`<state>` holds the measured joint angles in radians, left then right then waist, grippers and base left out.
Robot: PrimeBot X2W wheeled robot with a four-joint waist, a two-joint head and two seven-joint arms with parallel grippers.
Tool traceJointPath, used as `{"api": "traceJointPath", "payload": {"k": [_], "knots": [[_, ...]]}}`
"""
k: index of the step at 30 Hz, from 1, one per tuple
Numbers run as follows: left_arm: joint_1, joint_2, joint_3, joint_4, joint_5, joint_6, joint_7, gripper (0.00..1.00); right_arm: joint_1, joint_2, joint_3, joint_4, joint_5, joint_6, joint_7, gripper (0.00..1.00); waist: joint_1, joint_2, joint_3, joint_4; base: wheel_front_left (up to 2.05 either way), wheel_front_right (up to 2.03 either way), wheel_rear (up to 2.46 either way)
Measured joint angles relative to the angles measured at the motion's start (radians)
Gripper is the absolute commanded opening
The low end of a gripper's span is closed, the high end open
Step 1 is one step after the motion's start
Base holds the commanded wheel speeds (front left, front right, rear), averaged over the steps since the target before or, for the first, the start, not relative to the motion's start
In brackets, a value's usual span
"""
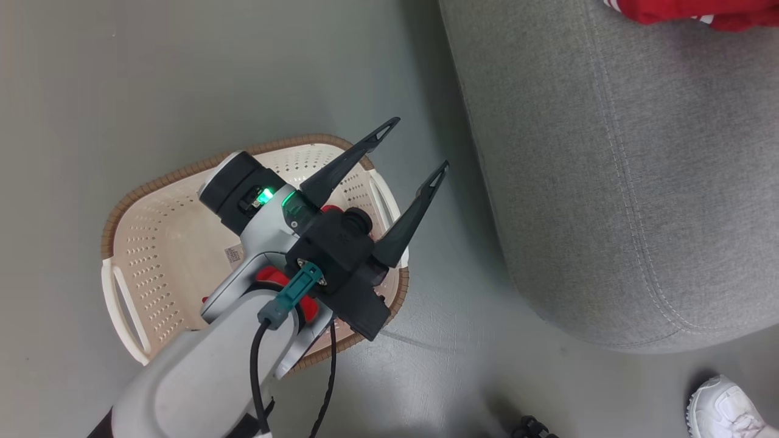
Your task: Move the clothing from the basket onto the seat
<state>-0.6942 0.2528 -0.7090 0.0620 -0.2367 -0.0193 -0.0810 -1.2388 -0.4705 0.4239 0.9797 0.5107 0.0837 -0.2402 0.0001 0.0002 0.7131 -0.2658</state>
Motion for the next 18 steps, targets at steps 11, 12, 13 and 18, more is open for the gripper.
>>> {"api": "traceJointPath", "payload": {"k": [11, 12, 13, 18], "knots": [[0.027, 0.002, 0.008, 0.079, -0.016, 0.0, -0.044, 1.0, 0.045, 0.038, 0.022, 0.041, -0.012, 0.014, -0.009, 1.0, -0.0002, -0.0002, -0.065, -0.005, 0.0, 0.0, 0.0], [0.035, 0.001, 0.009, 0.09, -0.019, 0.0, -0.049, 1.0, 0.057, 0.042, 0.026, 0.044, -0.013, 0.015, -0.009, 1.0, -0.0001, -0.0002, -0.076, -0.006, 0.0, 0.0, 0.0], [0.045, -0.002, 0.011, 0.098, -0.021, 0.001, -0.056, 1.0, 0.071, 0.045, 0.028, 0.047, -0.014, 0.019, -0.009, 1.0, -0.0001, -0.0002, -0.087, -0.006, 0.0, 0.0, 0.0], [0.085, -0.021, 0.017, 0.136, -0.058, 0.002, -0.09, 1.0, 0.144, 0.047, 0.035, 0.033, -0.019, 0.024, -0.009, 1.0, -0.0003, -0.0002, -0.149, -0.007, 0.0, 0.0, 0.0]]}}
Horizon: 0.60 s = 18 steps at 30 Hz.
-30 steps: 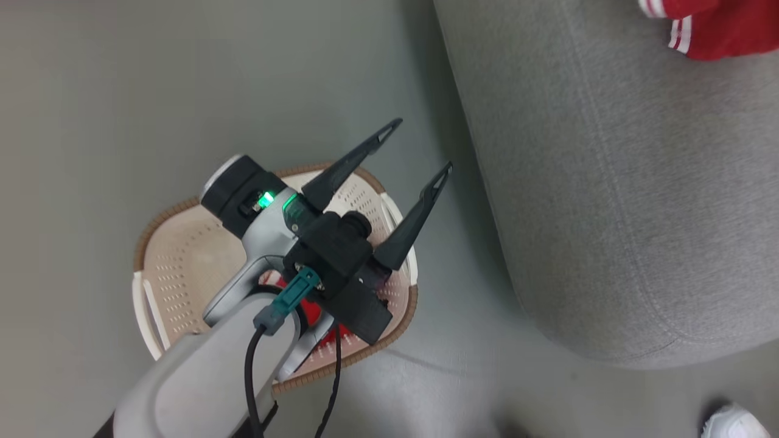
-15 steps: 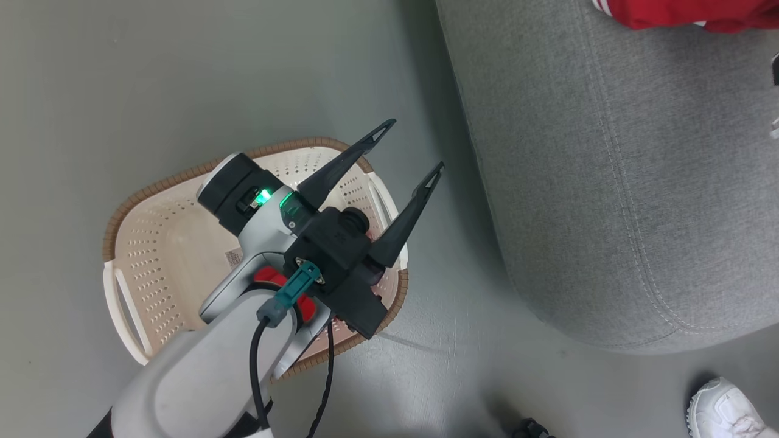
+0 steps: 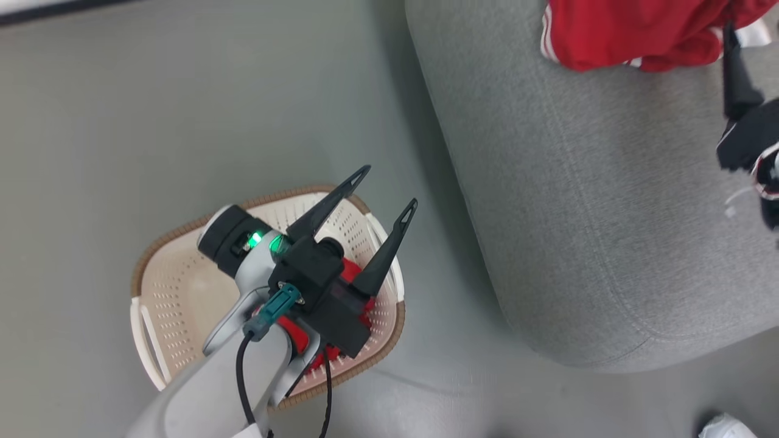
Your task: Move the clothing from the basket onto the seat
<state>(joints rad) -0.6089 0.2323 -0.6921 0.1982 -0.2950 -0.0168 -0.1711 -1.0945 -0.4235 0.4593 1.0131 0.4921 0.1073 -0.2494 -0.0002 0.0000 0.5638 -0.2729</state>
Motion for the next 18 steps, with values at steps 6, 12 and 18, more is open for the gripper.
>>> {"api": "traceJointPath", "payload": {"k": [6, 12, 18], "knots": [[0.051, -0.014, 0.023, 0.045, -0.032, 0.009, -0.034, 1.0, 0.081, 0.007, 0.016, -0.05, -0.009, 0.009, 0.0, 1.0, 0.0, -0.0001, -0.083, 0.002, 0.0, 0.0, 0.0], [0.111, -0.022, 0.073, 0.083, -0.086, 0.031, -0.059, 1.0, 0.156, 0.04, 0.024, -0.123, -0.013, 0.012, 0.0, 1.0, -0.0001, -0.0001, -0.169, 0.013, 0.0, 0.0, 0.0], [0.182, -0.022, 0.123, 0.111, -0.132, 0.053, -0.069, 1.0, 0.246, 0.09, 0.019, -0.204, -0.014, 0.012, 0.0, 1.0, -0.0001, -0.0001, -0.254, 0.038, 0.0, 0.0, 0.0]]}}
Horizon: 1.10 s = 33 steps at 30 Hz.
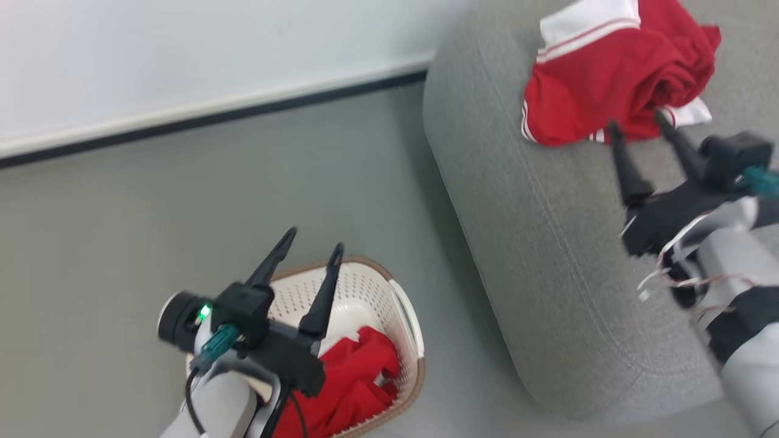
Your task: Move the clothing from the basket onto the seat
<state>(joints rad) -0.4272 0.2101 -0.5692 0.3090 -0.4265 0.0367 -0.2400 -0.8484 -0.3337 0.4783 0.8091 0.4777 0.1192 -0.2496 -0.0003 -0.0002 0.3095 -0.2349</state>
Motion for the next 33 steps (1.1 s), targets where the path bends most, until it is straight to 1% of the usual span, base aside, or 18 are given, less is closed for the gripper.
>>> {"api": "traceJointPath", "payload": {"k": [1, 4, 7, 10, 11, 12, 21, 27, 33], "knots": [[0.029, 0.004, 0.018, 0.006, -0.009, 0.009, -0.003, 1.0, 0.035, 0.018, 0.002, -0.025, 0.0, 0.0, 0.0, 1.0, 0.0001, 0.0, -0.028, 0.012, 0.0, 0.0, 0.0], [0.078, 0.007, 0.044, 0.013, -0.022, 0.019, -0.009, 1.0, 0.092, 0.044, 0.006, -0.067, -0.001, -0.001, 0.0, 1.0, 0.0001, 0.0, -0.07, 0.032, 0.0, 0.0, 0.0], [0.129, 0.012, 0.068, 0.02, -0.034, 0.03, -0.009, 1.0, 0.166, 0.066, 0.014, -0.108, -0.003, -0.01, 0.0, 1.0, 0.0001, 0.0, -0.113, 0.053, 0.0, 0.0, 0.0], [0.18, 0.017, 0.086, 0.021, -0.049, 0.043, -0.009, 1.0, 0.249, 0.076, 0.014, -0.154, -0.013, -0.036, 0.0, 1.0, 0.0001, 0.0, -0.157, 0.075, 0.0, 0.0, 0.0], [0.217, 0.022, 0.102, 0.01, -0.052, 0.051, -0.009, 1.0, 0.308, 0.08, 0.013, -0.192, -0.016, -0.055, 0.0, 1.0, 0.0001, -0.0001, -0.184, 0.091, 0.0, 0.0, 0.0], [0.234, 0.025, 0.109, 0.004, -0.053, 0.052, -0.009, 1.0, 0.334, 0.081, 0.013, -0.209, -0.021, -0.063, 0.0, 1.0, 0.0001, 0.0, -0.197, 0.099, 0.0, 0.0, 0.0], [0.35, 0.059, 0.187, -0.072, -0.045, 0.074, -0.009, 1.0, 0.517, 0.095, -0.001, -0.389, -0.045, -0.145, 0.0, 1.0, 0.0002, 0.0001, -0.278, 0.17, 0.0, 0.0, 0.0], [0.42, 0.064, 0.241, -0.119, -0.037, 0.079, -0.01, 1.0, 0.611, 0.105, -0.011, -0.487, -0.057, -0.187, 0.0, 1.0, 0.0002, 0.0, -0.306, 0.194, 0.0, 0.0, 0.0], [0.471, 0.063, 0.283, -0.147, -0.016, 0.086, -0.01, 1.0, 0.661, 0.105, -0.036, -0.552, -0.077, -0.204, 0.0, 1.0, 0.0003, 0.0001, -0.317, 0.189, 0.0, 0.0, 0.0]]}}
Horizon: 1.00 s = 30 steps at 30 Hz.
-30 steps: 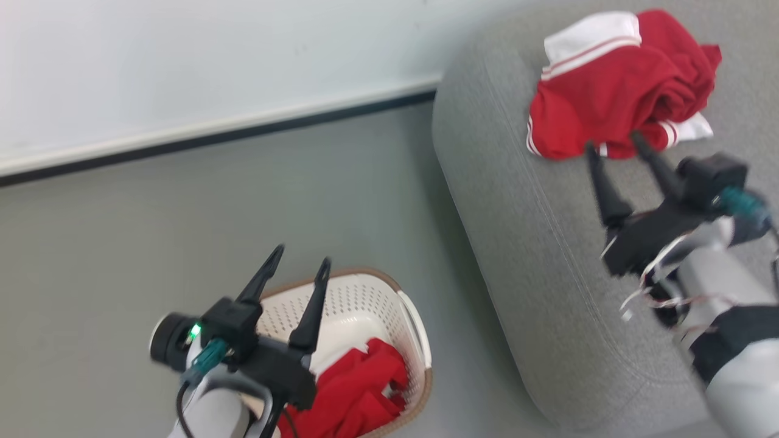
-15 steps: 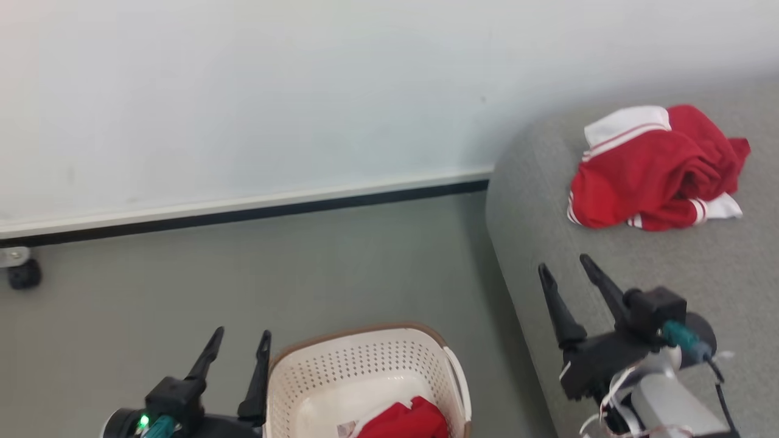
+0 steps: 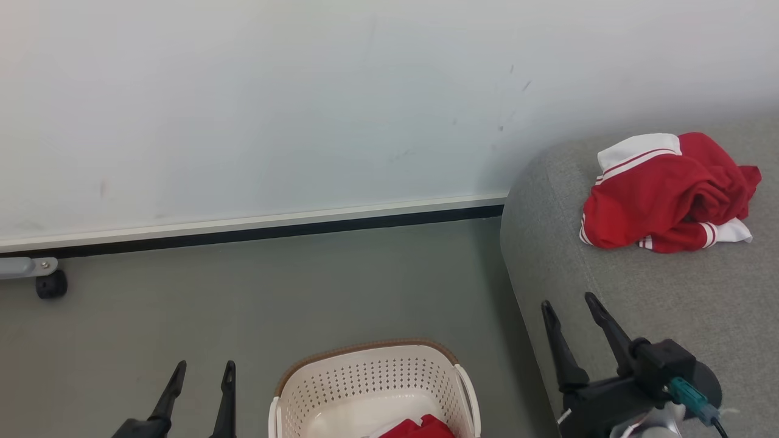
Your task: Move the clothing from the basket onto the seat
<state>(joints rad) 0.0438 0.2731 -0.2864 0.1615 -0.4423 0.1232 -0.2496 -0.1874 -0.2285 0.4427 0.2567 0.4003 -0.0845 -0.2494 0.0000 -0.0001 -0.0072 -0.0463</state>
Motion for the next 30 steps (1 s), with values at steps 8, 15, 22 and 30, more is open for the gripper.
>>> {"api": "traceJointPath", "payload": {"k": [8, 15, 22, 30], "knots": [[0.029, -0.013, 0.043, -0.027, 0.013, 0.0, 0.0, 1.0, 0.085, -0.005, -0.039, -0.073, -0.014, -0.018, 0.0, 1.0, 0.0, 0.0001, -0.003, -0.009, 0.0, 0.0, 0.0], [0.045, -0.029, 0.071, -0.04, 0.023, 0.0, 0.0, 1.0, 0.1, -0.007, -0.064, -0.11, -0.027, -0.022, 0.0, 1.0, 0.0, 0.0001, -0.002, -0.015, 0.0, 0.0, 0.0], [0.048, -0.04, 0.091, -0.045, 0.032, 0.001, 0.0, 1.0, 0.118, -0.007, -0.079, -0.127, -0.031, -0.03, 0.0, 1.0, 0.0, 0.0001, -0.001, -0.016, 0.0, 0.0, 0.0], [0.056, -0.049, 0.112, -0.05, 0.04, 0.001, 0.0, 1.0, 0.122, -0.006, -0.091, -0.148, -0.04, -0.03, 0.0, 1.0, 0.0, 0.0002, 0.002, -0.013, 0.0, 0.0, 0.0]]}}
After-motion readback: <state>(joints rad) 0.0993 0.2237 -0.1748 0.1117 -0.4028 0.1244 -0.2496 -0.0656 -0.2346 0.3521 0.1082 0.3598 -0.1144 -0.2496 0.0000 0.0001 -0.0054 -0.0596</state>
